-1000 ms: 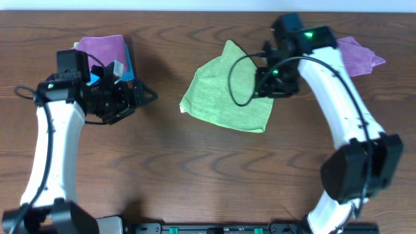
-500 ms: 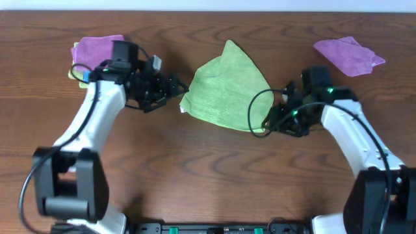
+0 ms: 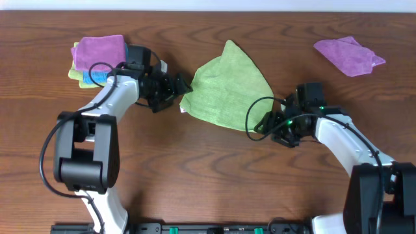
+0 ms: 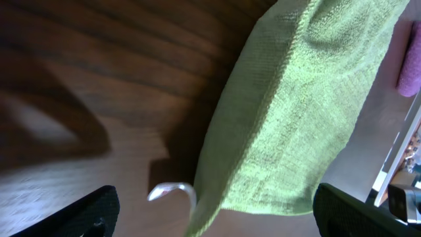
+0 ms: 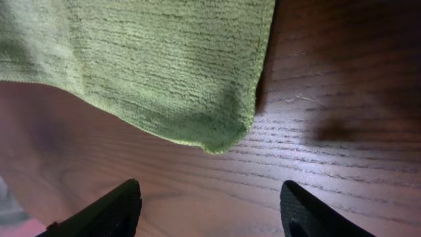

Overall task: Fold the cloth
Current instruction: 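Grasp the green cloth's two near corners with both grippers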

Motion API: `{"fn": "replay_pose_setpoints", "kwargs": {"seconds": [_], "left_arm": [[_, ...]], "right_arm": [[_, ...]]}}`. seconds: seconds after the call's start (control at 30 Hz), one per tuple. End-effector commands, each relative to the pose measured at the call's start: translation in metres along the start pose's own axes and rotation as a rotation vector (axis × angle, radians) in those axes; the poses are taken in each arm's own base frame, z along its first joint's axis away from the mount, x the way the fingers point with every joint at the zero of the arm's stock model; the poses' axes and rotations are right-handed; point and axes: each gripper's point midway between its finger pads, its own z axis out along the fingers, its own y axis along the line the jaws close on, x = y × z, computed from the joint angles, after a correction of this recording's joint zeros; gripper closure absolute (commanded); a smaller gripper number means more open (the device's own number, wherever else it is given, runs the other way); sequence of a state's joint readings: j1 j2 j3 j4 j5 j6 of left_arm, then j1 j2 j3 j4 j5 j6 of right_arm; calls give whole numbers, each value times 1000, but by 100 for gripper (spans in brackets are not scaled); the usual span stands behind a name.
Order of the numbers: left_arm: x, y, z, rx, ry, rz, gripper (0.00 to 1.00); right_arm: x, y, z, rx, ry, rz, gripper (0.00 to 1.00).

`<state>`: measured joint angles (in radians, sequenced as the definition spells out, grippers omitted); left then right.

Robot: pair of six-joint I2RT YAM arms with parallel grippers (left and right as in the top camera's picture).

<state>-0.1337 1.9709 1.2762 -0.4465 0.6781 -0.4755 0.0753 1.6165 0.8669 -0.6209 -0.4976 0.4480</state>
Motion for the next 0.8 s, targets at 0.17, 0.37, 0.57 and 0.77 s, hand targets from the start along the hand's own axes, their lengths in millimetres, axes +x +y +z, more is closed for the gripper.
{"fn": "replay_pose_setpoints", "kwargs": {"seconds": [0.17, 0.37, 0.57, 0.77], "left_arm": [[-6, -9, 21, 16, -15, -14, 5], [-12, -5, 27, 10, -33, -17, 5], [-12, -13, 32, 8, -51, 6, 5], [-5, -17, 41, -32, -56, 34, 2]], "right_arm": [[-2, 0, 6, -13, -30, 53, 26], [-2, -7, 12, -6, -53, 100, 25], [-5, -8, 15, -18, -76, 137, 23], [-5, -7, 16, -21, -77, 157, 22]]}}
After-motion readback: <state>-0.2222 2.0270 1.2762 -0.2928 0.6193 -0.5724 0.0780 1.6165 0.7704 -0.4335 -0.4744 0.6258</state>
